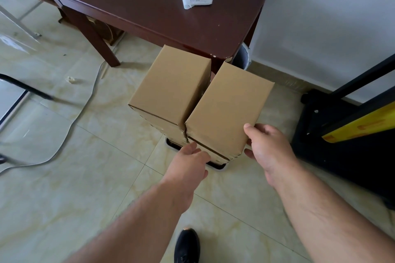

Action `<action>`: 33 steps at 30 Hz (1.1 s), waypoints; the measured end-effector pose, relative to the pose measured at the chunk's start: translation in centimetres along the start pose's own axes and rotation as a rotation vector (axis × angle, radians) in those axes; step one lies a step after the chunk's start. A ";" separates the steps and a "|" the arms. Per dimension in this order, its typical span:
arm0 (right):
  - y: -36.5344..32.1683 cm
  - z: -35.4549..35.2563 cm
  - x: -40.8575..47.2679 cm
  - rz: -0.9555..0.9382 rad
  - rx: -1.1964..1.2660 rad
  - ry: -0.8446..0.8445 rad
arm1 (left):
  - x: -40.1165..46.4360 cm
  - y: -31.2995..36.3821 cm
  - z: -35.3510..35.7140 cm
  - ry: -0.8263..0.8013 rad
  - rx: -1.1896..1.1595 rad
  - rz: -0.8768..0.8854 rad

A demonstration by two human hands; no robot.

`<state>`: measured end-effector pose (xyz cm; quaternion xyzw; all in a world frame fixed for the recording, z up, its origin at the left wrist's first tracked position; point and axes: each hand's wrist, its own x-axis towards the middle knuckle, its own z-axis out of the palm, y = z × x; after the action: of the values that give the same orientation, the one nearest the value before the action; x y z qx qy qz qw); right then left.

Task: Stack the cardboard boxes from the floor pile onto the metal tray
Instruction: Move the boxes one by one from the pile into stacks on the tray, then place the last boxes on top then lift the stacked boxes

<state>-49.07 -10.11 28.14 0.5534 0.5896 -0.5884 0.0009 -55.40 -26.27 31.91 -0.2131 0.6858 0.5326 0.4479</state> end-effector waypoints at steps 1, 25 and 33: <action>0.0 0.0 0.0 -0.002 -0.001 -0.004 | 0.0 -0.1 0.0 0.001 0.004 0.000; 1.1 -3.6 -1.5 -0.010 0.051 0.032 | -1.8 -1.6 4.0 -0.108 0.249 -0.083; 4.2 -7.9 -2.0 0.025 0.047 0.019 | -4.6 -4.3 8.3 -0.195 0.377 -0.122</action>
<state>-40.44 -7.15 28.97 0.5661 0.5687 -0.5967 -0.0105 -46.57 -20.97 33.21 -0.1143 0.7124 0.3848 0.5756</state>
